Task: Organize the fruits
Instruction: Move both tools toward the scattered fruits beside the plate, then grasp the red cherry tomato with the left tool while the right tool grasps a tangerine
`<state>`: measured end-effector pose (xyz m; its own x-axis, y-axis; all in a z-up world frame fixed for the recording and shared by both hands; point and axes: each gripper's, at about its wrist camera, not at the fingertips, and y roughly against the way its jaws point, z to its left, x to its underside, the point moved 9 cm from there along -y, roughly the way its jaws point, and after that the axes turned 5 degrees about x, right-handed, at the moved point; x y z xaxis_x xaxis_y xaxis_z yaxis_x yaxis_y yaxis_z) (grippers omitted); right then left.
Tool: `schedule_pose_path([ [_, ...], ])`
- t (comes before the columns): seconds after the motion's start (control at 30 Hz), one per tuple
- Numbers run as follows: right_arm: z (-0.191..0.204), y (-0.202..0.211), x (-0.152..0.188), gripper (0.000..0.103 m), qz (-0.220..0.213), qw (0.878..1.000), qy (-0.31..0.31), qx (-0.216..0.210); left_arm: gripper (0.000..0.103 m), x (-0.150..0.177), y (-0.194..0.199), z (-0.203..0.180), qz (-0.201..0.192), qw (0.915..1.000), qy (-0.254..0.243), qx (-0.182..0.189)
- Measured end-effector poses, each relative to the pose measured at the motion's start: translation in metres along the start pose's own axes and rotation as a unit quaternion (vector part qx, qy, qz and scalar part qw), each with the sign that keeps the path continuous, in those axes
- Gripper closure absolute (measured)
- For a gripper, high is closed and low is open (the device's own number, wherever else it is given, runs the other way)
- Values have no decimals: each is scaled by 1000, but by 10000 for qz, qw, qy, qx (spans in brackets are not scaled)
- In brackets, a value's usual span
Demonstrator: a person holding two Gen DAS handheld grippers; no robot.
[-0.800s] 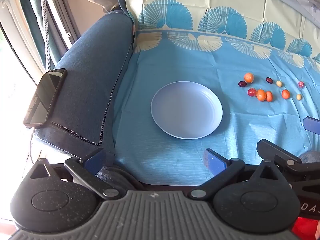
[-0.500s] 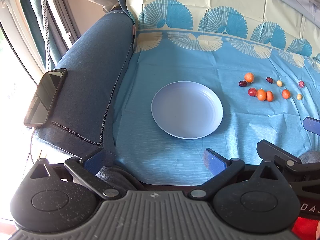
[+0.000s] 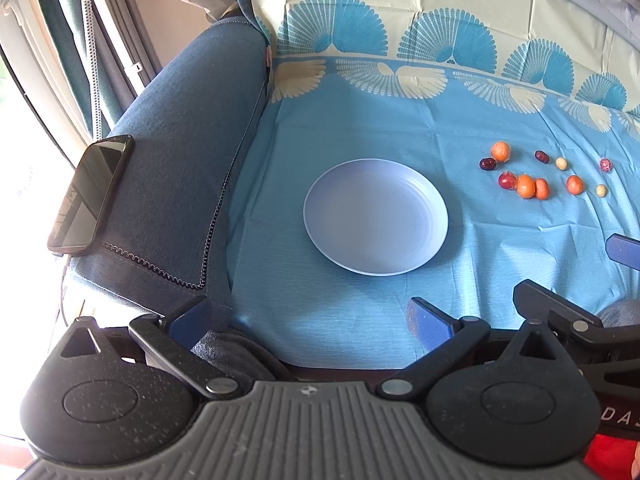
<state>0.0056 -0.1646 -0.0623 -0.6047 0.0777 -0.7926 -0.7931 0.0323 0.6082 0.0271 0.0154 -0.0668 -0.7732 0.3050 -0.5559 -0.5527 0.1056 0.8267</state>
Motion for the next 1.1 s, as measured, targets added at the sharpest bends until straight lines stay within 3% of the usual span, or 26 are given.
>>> schedule_pose_path([
  [0.3, -5, -5, 7, 1, 143, 9997, -159, -103, 0, -3, -10, -8, 116, 9999, -75, -67],
  [0.53, -21, -18, 10, 1, 146, 9995, -274, 108, 0, -8, -26, -20, 299, 9994, -186, -7],
  [0.7, -71, -34, 6, 1, -261, 9944, -756, 687, 0, -18, -49, -45, 611, 9975, -307, 166],
  [0.93, -180, -63, 24, 1, -19, 9739, -1309, 1853, 0, -60, -93, -111, 590, 9957, -505, 504],
  [1.1, -249, -119, 30, 1, 53, 9662, -1748, 1893, 0, -106, -149, -176, 180, 9950, -479, 863],
])
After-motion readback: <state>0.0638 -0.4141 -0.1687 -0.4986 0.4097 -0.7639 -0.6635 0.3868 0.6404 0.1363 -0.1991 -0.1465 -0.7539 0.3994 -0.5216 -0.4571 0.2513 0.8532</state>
